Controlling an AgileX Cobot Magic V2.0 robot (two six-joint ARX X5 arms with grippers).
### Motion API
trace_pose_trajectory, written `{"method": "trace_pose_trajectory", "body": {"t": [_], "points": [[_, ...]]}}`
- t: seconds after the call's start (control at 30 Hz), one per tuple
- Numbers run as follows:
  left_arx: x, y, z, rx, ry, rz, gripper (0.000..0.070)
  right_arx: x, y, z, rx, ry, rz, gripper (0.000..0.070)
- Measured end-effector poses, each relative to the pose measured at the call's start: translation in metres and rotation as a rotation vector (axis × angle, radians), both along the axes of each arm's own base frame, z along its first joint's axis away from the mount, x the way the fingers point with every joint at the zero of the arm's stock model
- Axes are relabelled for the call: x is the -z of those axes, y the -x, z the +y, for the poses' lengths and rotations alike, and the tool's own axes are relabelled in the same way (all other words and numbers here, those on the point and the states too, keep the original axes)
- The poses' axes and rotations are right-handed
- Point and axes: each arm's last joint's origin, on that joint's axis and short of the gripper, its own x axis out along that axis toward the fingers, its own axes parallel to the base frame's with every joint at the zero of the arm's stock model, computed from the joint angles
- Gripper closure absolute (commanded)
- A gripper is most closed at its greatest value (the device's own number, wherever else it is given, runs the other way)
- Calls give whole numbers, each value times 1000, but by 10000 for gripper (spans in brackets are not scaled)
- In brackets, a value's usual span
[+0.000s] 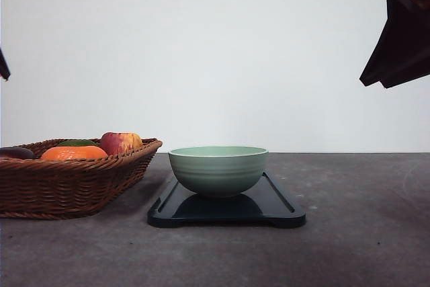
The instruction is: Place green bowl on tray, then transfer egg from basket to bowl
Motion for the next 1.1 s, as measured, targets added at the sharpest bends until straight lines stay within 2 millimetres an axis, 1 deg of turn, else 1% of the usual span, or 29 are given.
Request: {"method": "trace_pose_trajectory", "body": {"t": [0.07, 0.13, 0.3, 0.53, 0.67, 0.73, 0.8, 0.9, 1.03, 1.1], "points": [[-4, -5, -4, 16, -6, -7, 289, 0, 0, 0, 0, 0, 0, 463], [-8, -12, -9, 29, -33, -13, 318, 0, 0, 0, 0, 0, 0, 463], [-14, -36, -25, 42, -162, -11, 302, 0, 0, 0, 0, 0, 0, 463], [-21, -85, -55, 97, -248, 29, 302, 0, 0, 0, 0, 0, 0, 463], [-20, -117, -74, 111, -312, 95, 302, 0, 0, 0, 0, 0, -1, 463], [-16, -131, -82, 120, -336, 134, 302, 0, 0, 0, 0, 0, -1, 463], [-7, -143, -88, 130, -361, 182, 302, 0, 0, 0, 0, -1, -3, 463], [12, -158, -94, 139, -386, 251, 302, 0, 0, 0, 0, -2, -5, 463], [42, -168, -96, 143, -412, 342, 302, -1, 0, 0, 0, -3, -6, 463], [53, -172, -97, 135, -431, 369, 302, -1, 0, 0, 0, -3, -6, 463]]}}
